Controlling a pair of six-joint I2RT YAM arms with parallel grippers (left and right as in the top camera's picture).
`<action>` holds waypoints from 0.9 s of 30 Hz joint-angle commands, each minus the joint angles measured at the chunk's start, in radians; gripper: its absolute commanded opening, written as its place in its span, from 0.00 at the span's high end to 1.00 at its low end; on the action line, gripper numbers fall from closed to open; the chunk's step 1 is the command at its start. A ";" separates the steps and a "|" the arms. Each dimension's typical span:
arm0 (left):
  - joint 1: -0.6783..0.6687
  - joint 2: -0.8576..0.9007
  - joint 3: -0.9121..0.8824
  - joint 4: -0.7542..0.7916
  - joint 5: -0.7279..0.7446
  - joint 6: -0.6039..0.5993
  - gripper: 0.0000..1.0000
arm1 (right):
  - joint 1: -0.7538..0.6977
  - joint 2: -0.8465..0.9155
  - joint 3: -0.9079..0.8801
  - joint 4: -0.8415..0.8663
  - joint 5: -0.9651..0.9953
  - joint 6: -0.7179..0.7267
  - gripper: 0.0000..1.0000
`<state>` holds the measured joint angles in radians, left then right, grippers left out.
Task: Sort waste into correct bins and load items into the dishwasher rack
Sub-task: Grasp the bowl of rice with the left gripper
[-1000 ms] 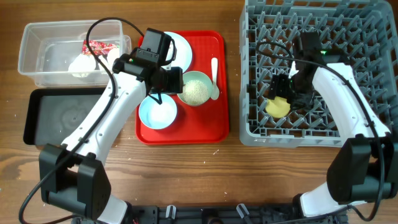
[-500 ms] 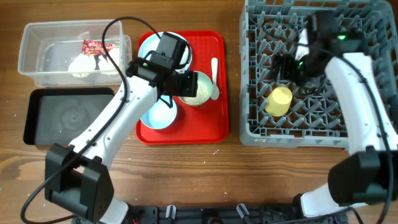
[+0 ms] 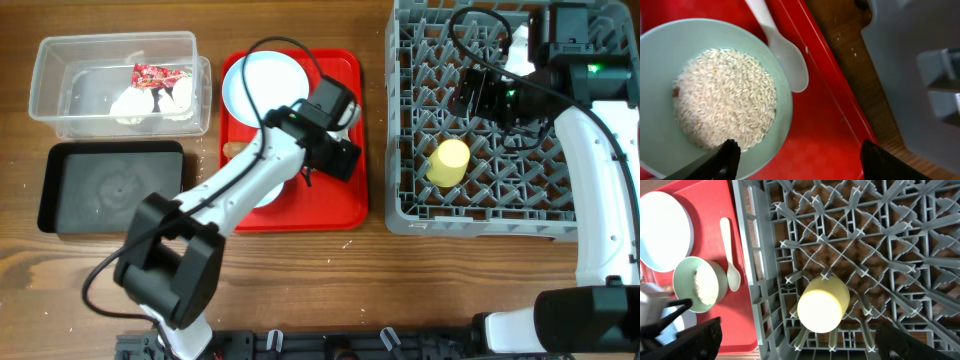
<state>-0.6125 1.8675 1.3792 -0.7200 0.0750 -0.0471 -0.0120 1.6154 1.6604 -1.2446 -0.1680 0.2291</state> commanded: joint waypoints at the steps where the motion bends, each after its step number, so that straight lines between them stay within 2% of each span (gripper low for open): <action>1: -0.014 0.055 0.012 0.028 -0.062 0.069 0.21 | 0.001 -0.003 0.013 -0.003 -0.018 -0.020 0.01; 6: -0.014 0.108 0.012 0.092 -0.077 0.070 0.24 | 0.001 -0.003 0.013 -0.002 -0.018 -0.020 0.02; 8: -0.014 0.119 0.012 0.105 -0.076 0.069 0.28 | 0.001 -0.003 0.013 -0.002 -0.018 -0.020 0.02; 12: -0.020 0.125 0.012 0.102 -0.076 0.069 0.44 | 0.001 -0.003 0.013 0.000 -0.018 -0.020 0.02; 21: -0.021 0.154 0.012 0.104 -0.076 0.069 0.66 | 0.001 -0.003 0.013 0.007 -0.018 -0.021 0.02; 25: -0.021 0.175 0.012 0.100 -0.076 0.061 0.82 | 0.001 -0.003 0.013 0.007 -0.017 -0.021 0.02; 27: -0.021 0.168 0.013 0.101 -0.076 0.058 0.85 | 0.001 -0.003 0.013 0.009 -0.018 -0.020 0.02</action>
<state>-0.6277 2.0335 1.3792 -0.6209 0.0078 0.0147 -0.0120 1.6154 1.6604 -1.2415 -0.1761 0.2287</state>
